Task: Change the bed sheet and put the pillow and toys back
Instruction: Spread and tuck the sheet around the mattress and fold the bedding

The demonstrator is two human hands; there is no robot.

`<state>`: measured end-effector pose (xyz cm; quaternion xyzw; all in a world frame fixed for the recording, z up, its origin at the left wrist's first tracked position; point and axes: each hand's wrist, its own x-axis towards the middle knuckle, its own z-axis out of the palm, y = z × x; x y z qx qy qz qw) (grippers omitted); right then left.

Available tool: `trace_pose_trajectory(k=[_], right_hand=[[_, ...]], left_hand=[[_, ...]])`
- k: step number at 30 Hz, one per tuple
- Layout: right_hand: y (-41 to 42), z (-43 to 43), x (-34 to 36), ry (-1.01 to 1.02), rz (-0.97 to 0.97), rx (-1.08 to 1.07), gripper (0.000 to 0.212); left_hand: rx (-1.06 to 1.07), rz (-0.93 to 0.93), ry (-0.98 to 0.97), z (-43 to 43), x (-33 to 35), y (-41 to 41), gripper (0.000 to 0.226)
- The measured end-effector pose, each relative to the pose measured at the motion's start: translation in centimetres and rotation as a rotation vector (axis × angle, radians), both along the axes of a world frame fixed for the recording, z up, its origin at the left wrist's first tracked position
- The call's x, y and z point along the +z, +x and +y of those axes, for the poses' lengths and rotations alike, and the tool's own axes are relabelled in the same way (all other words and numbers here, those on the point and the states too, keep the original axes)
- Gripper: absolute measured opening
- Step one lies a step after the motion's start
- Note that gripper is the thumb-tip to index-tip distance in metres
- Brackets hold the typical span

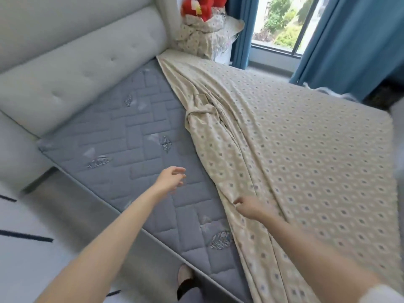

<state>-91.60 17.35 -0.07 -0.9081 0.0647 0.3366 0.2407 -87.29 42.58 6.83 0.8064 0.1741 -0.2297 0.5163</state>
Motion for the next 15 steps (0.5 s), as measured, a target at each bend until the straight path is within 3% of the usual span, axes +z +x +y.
trace_pose_trajectory(k=[15], right_hand=[[14.6, 6.4, -10.1, -0.107, 0.071, 0.098, 0.049]], left_hand=[[0.071, 0.153, -0.024, 4.1, -8.0, 15.1, 0.027]])
